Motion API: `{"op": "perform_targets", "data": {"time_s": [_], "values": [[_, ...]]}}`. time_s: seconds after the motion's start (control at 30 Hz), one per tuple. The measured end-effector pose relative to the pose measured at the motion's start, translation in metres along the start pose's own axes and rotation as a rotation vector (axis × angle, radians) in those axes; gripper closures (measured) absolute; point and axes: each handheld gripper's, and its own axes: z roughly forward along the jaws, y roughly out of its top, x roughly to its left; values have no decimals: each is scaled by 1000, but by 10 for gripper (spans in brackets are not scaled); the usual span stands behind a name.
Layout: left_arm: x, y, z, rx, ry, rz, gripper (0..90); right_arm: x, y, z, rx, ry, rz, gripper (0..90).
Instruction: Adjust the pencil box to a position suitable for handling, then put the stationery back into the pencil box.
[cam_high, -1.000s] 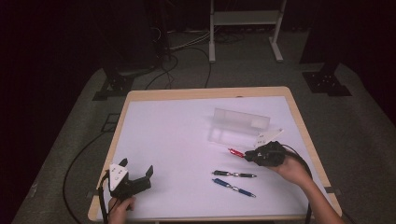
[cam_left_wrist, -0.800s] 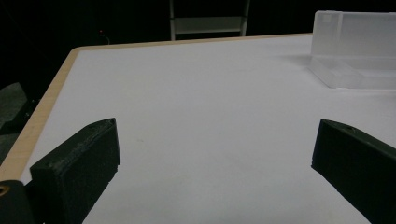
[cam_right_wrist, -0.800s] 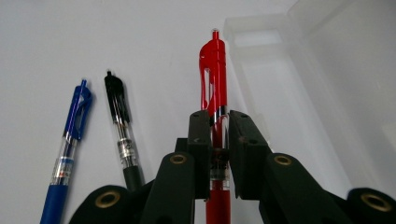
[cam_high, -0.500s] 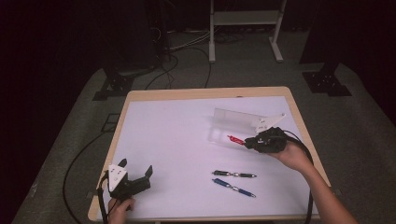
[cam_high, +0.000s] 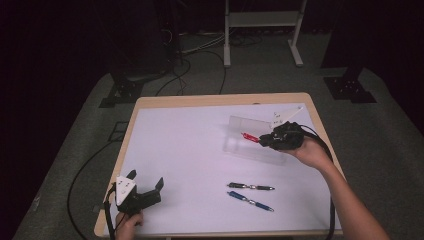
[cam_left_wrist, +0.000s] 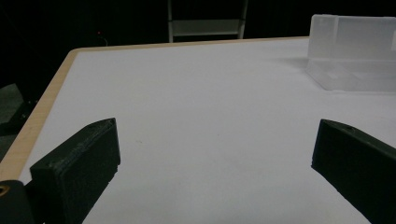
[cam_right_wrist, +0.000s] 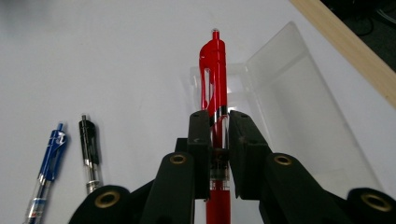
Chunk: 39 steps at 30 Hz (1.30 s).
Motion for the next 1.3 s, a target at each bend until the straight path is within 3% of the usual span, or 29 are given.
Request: {"op": "perform_targets", "data": {"time_s": [0.3, 0.87, 1.3], "values": [[0, 0, 0, -1, 1, 2, 4, -16, 7, 11, 9, -5, -11, 785], [-1, 0, -1, -2, 7, 4, 4, -37, -7, 41, 64, 35, 18, 785], [-2, 0, 0, -1, 11, 12, 4, -45, -18, 56, 103, 50, 36, 783]]}}
